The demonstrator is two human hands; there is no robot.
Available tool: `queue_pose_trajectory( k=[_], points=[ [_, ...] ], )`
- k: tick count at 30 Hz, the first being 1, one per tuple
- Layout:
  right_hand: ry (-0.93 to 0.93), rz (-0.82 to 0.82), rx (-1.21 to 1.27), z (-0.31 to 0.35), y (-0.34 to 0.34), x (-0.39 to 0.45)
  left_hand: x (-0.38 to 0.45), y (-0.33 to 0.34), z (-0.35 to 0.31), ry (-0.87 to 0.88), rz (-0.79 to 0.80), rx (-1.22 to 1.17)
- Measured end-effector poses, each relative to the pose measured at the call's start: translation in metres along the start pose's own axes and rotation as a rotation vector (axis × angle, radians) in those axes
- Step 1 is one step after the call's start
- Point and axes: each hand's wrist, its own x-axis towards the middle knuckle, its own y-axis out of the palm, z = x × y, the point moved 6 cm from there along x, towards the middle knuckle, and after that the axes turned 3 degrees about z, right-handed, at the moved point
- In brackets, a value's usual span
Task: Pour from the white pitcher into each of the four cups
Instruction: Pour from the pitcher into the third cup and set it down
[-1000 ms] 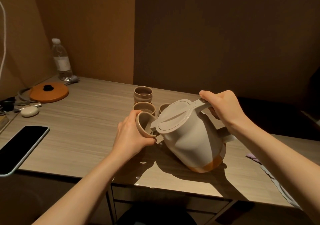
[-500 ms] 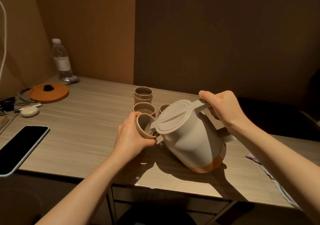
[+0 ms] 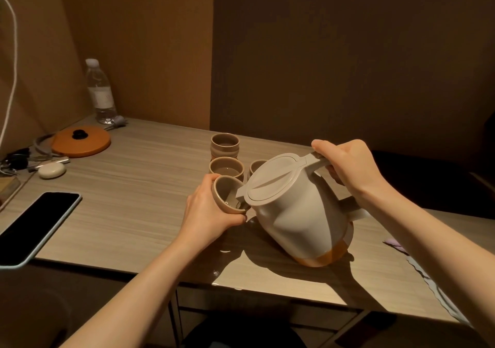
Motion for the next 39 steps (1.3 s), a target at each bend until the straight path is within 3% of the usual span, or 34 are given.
queue_pose_trajectory(
  k=[39],
  points=[
    [-0.005,0.023,-0.053,0.0086,0.0064,0.0000,-0.0075,0.0024,0.0053,-0.037,0.009,-0.130]
  ],
)
